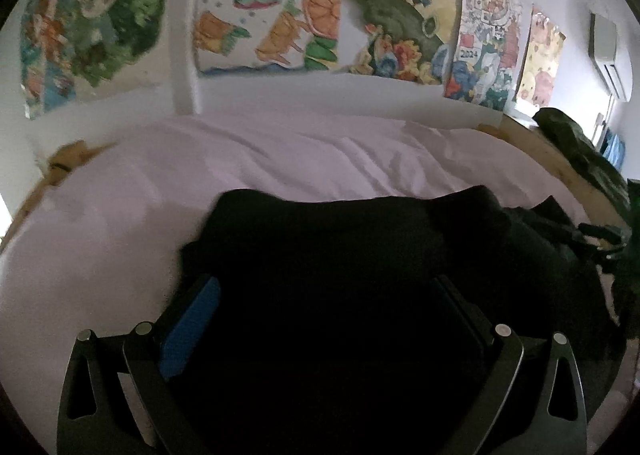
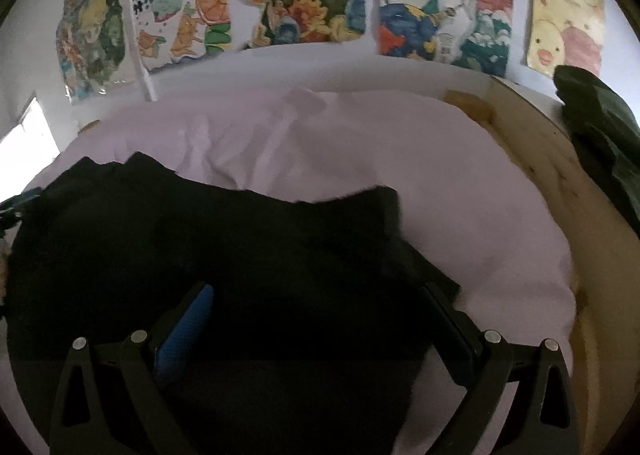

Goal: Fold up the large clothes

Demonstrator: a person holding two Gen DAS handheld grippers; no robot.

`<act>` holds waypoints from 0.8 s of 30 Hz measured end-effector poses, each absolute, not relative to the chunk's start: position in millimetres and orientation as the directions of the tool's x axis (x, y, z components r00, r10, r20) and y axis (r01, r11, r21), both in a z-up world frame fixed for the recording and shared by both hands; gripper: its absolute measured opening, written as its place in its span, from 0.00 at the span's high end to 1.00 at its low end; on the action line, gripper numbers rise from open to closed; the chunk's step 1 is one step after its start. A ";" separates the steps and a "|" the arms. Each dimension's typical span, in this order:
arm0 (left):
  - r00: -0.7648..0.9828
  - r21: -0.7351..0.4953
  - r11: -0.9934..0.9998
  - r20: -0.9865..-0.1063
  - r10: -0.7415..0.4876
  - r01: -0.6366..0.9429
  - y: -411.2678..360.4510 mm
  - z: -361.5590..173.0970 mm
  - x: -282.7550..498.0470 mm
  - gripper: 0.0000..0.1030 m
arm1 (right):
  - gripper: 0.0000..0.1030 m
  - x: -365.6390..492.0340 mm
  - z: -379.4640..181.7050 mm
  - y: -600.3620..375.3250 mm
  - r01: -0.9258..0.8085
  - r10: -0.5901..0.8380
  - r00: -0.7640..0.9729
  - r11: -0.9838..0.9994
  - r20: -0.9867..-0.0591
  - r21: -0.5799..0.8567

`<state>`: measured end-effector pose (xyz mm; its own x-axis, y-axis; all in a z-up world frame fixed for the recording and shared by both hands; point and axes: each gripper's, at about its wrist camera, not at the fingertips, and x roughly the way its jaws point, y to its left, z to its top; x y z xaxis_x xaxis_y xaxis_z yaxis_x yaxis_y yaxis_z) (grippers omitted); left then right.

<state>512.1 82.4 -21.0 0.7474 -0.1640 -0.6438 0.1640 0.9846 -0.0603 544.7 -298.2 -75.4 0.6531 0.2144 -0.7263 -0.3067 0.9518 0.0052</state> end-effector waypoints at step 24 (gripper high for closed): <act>0.500 -0.419 0.884 -0.730 -0.465 0.210 169.7 -82.2 508.9 0.01 | 0.00 538.7 -143.8 -370.3 -0.289 0.596 0.447 0.802 -0.667 0.524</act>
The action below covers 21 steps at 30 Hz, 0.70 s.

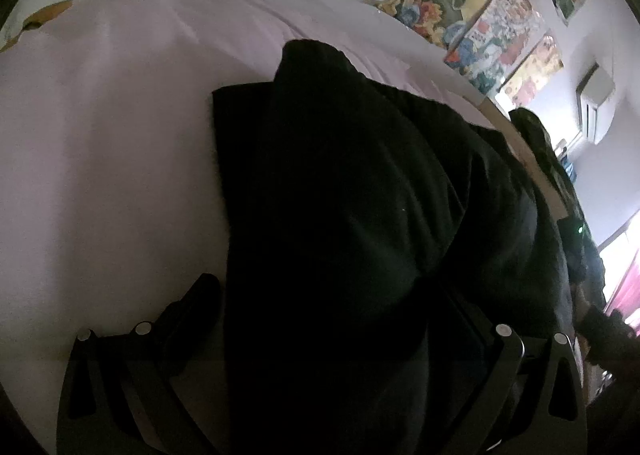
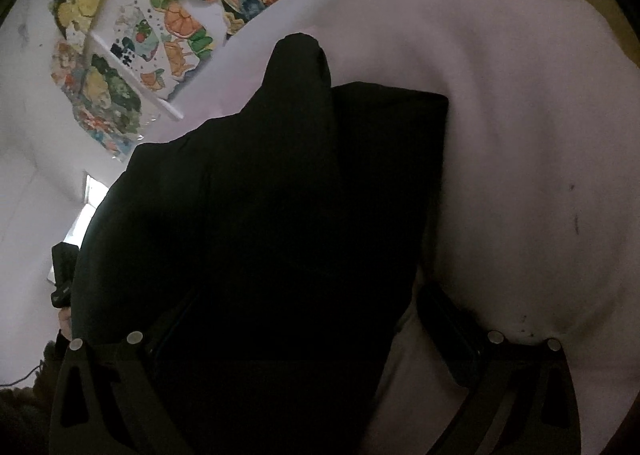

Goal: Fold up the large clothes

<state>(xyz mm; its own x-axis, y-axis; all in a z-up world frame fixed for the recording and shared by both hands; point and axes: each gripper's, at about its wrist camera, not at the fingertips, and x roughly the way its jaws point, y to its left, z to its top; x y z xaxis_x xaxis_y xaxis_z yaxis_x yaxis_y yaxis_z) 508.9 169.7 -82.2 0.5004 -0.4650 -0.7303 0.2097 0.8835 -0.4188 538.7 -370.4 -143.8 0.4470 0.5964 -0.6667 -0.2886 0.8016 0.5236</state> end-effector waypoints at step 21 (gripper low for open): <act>0.471 -0.346 0.909 -0.778 -0.416 0.233 152.5 -91.5 502.8 0.01 | 0.00 535.8 -141.8 -354.5 -0.414 0.677 0.359 0.732 -0.643 0.541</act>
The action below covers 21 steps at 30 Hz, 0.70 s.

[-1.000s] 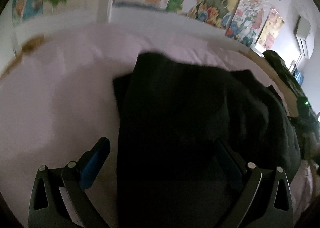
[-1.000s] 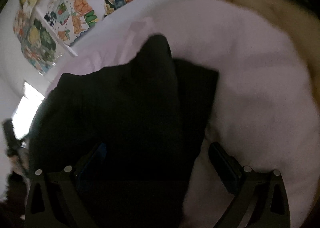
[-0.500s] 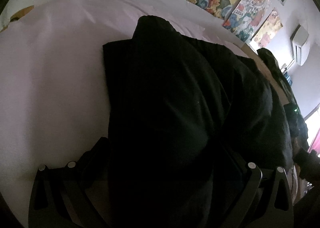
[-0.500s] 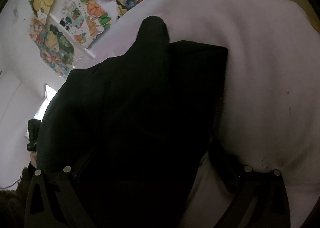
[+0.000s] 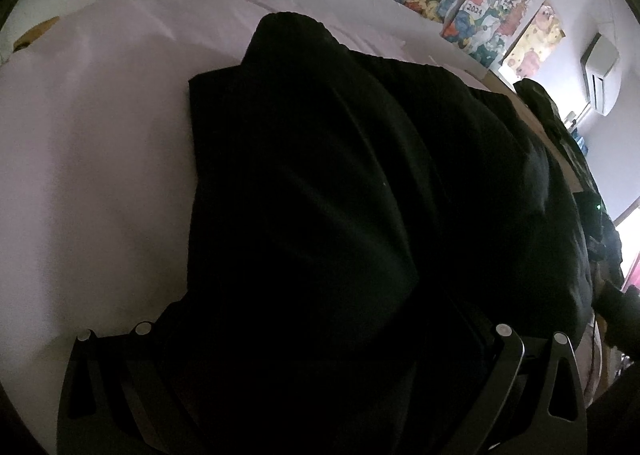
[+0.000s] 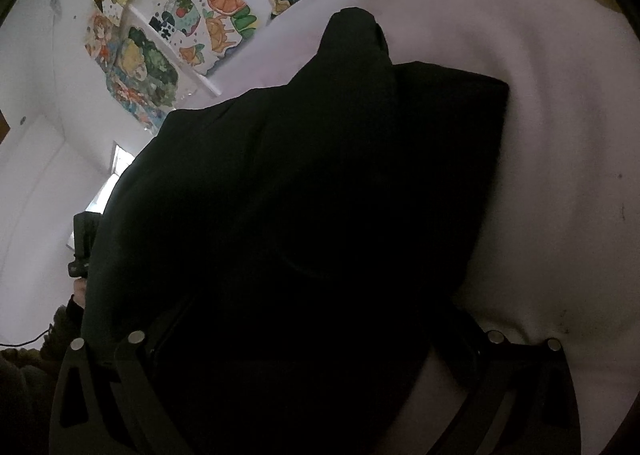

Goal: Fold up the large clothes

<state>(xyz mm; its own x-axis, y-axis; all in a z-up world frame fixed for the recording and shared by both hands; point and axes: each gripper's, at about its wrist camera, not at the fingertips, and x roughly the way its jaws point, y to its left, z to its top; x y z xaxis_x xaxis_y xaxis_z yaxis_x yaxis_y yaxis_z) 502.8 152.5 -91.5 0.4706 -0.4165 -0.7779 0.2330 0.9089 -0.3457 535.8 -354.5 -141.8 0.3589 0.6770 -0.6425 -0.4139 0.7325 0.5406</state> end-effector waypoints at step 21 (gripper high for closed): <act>0.440 -0.458 0.870 -0.753 -0.489 0.184 158.9 -79.7 496.0 0.54 | 0.36 531.6 -127.2 -352.1 -0.422 0.650 0.354 0.753 -0.673 0.505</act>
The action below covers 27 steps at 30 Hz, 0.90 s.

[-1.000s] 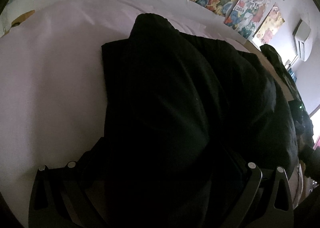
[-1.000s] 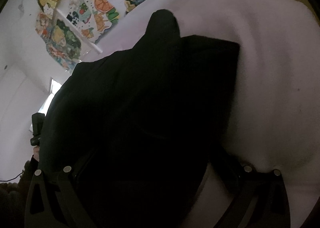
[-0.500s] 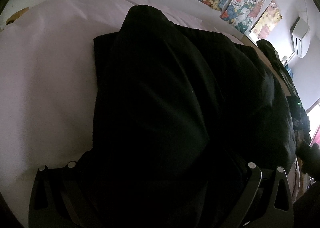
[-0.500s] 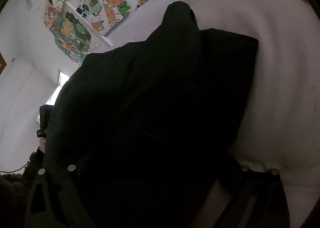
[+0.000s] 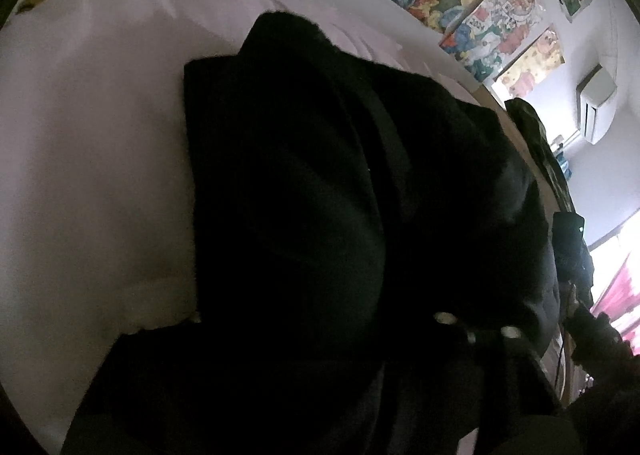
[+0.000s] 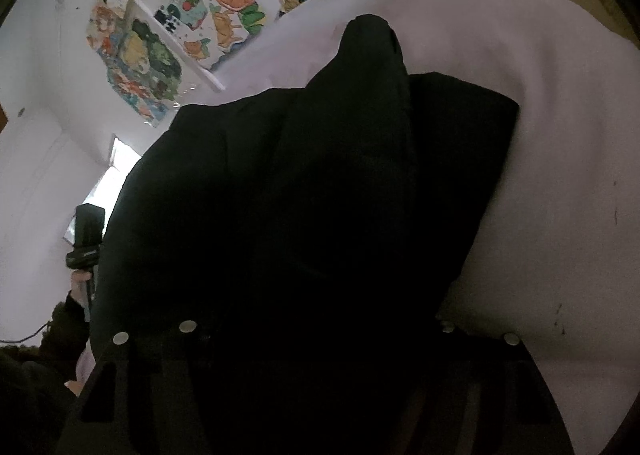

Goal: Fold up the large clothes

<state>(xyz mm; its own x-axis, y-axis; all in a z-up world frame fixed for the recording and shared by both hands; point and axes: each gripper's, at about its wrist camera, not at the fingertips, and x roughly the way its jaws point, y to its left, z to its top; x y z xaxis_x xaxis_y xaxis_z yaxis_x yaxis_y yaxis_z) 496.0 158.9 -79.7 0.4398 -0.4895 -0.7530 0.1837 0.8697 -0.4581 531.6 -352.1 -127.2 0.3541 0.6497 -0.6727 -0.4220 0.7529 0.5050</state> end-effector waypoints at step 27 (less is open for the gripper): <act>0.491 -0.207 0.969 -0.836 -0.245 0.132 99.1 60.2 340.6 0.86 | 0.79 395.7 21.3 -289.4 -0.466 0.540 0.402 0.816 -0.739 0.343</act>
<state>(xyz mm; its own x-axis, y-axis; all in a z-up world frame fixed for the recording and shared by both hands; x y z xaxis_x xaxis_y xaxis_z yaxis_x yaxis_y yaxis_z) 340.6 99.1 60.2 0.4906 -0.2453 -0.8362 0.1323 0.9694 -0.2067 395.7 -289.4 21.3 0.4017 0.5405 -0.7392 -0.4660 0.8156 0.3430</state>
